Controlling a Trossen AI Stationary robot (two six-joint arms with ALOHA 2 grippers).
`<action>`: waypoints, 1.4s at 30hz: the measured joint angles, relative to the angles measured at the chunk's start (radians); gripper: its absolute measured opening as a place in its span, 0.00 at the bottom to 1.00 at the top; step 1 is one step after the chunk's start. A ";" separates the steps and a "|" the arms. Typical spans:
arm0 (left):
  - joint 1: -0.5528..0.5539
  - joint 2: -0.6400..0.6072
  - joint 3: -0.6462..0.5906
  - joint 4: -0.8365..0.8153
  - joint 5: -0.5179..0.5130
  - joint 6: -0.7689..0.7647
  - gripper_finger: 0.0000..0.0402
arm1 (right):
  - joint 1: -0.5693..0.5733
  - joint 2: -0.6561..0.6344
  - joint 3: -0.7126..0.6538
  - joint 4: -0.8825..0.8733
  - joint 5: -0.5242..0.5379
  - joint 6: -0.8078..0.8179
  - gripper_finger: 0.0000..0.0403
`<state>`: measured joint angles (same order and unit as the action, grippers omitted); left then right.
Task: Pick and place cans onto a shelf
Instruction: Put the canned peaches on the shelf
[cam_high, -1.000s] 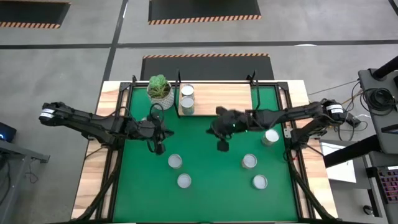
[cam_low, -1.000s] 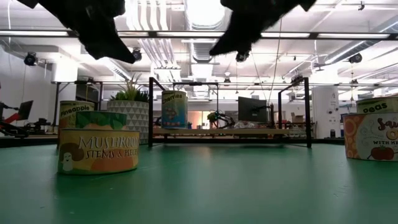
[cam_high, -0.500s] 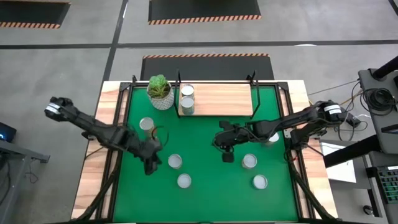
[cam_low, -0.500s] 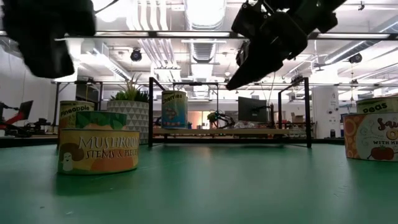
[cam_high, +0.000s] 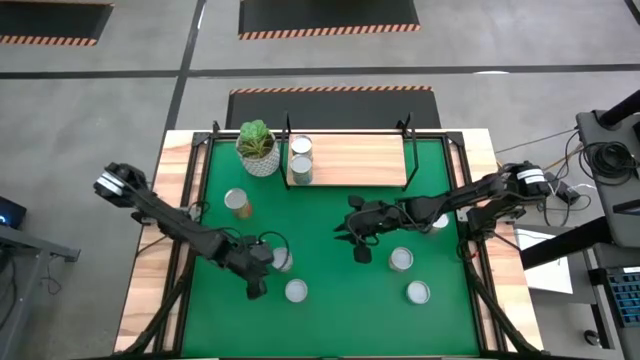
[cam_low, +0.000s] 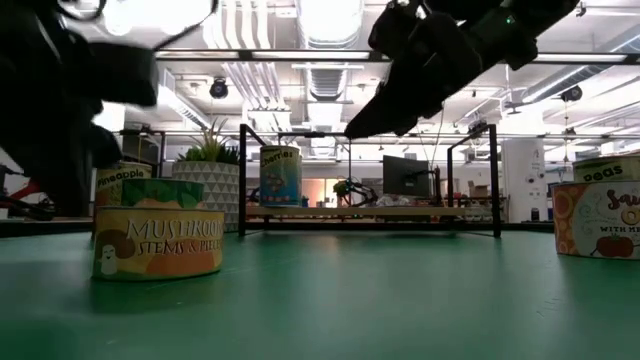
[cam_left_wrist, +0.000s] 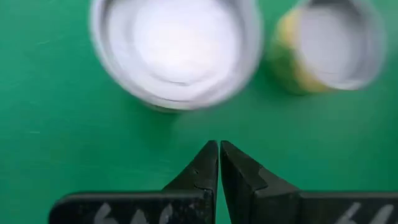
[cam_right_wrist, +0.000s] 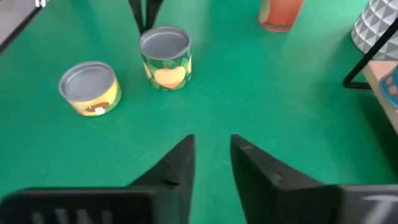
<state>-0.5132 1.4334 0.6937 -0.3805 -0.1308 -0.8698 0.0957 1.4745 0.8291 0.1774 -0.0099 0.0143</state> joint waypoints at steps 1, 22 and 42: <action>0.005 0.018 0.000 0.006 -0.007 0.000 0.00 | 0.000 0.012 0.000 0.010 -0.001 0.000 0.28; 0.050 0.133 0.000 0.164 -0.193 0.049 0.00 | -0.004 0.411 0.298 0.094 -0.117 -0.109 0.77; 0.050 0.132 0.000 0.179 -0.223 0.049 0.00 | -0.005 0.561 0.496 0.036 -0.183 -0.171 0.69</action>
<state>-0.4629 1.5658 0.6934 -0.2017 -0.3538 -0.8207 0.0906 2.0360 1.3247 0.2133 -0.1929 -0.1570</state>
